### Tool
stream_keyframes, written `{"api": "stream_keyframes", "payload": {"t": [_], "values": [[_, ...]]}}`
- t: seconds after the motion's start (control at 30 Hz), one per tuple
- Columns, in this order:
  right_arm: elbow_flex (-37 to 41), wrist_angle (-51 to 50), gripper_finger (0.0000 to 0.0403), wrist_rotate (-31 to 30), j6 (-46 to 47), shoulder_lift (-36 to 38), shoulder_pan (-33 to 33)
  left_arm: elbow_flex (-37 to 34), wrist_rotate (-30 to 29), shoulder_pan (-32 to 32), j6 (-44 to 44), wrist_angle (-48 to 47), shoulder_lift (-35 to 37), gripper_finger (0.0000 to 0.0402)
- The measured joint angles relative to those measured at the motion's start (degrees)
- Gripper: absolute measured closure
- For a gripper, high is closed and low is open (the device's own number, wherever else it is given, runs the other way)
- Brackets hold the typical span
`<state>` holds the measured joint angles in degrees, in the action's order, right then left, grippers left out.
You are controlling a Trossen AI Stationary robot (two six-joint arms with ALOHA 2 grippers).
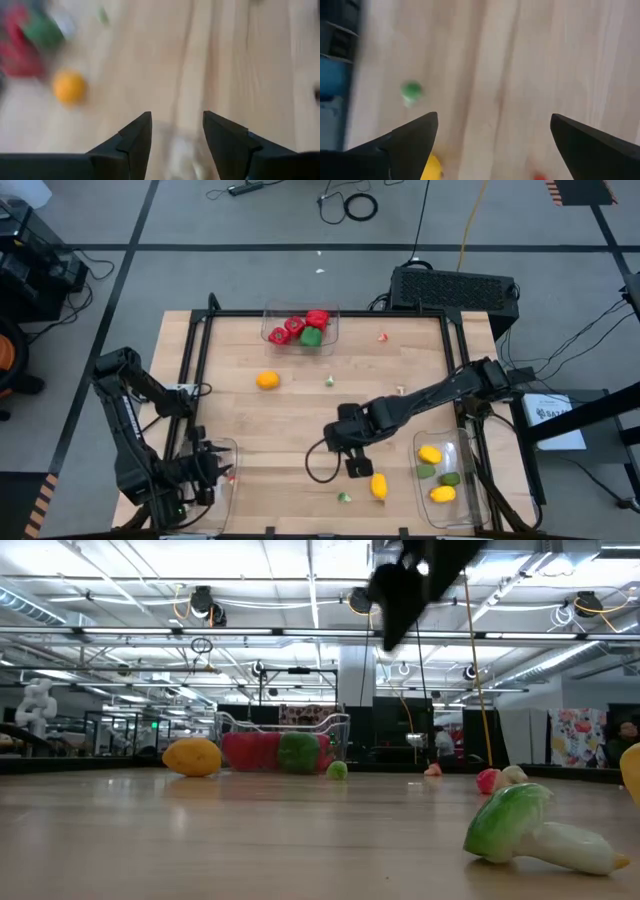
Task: Sort produce into baskets
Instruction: Put the red mushroom into the bottom left transparent bin
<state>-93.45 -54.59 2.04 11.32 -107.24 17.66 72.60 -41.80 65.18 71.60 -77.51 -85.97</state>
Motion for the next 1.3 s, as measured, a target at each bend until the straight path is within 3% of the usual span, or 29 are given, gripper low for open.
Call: {"api": "stream_keyframes", "payload": {"t": [0.1,0.17,0.3,0.5,0.67,1.03,1.3], "values": [[5.79,-0.09,0.0023,-0.76,3.23,0.02,0.49,0.51,-7.95,-0.77,-3.77,0.16,-0.02,0.0219],[10.25,-0.43,0.0023,-2.10,4.80,0.47,0.95,0.55,-10.08,-1.64,-6.47,0.32,-0.02,0.0220],[18.97,-0.18,0.0023,-3.84,9.10,3.93,1.46,0.55,-10.80,-3.83,-10.20,0.41,-0.02,0.0220],[30.19,7.91,0.0023,-12.73,12.63,11.80,1.06,0.55,-10.76,-6.44,-11.03,0.45,-0.02,0.0220],[37.22,14.83,0.0023,-13.78,14.41,14.92,0.42,0.55,-10.67,-7.07,-11.07,0.43,-0.02,0.0220],[42.36,16.71,0.0029,-13.86,15.57,14.99,0.04,0.55,-10.61,-7.05,-12.11,0.55,-0.04,0.0220],[42.36,18.71,0.0119,-15.45,16.52,14.54,0.43,0.55,-10.61,-7.05,-12.11,0.57,-0.04,0.0220]]}}
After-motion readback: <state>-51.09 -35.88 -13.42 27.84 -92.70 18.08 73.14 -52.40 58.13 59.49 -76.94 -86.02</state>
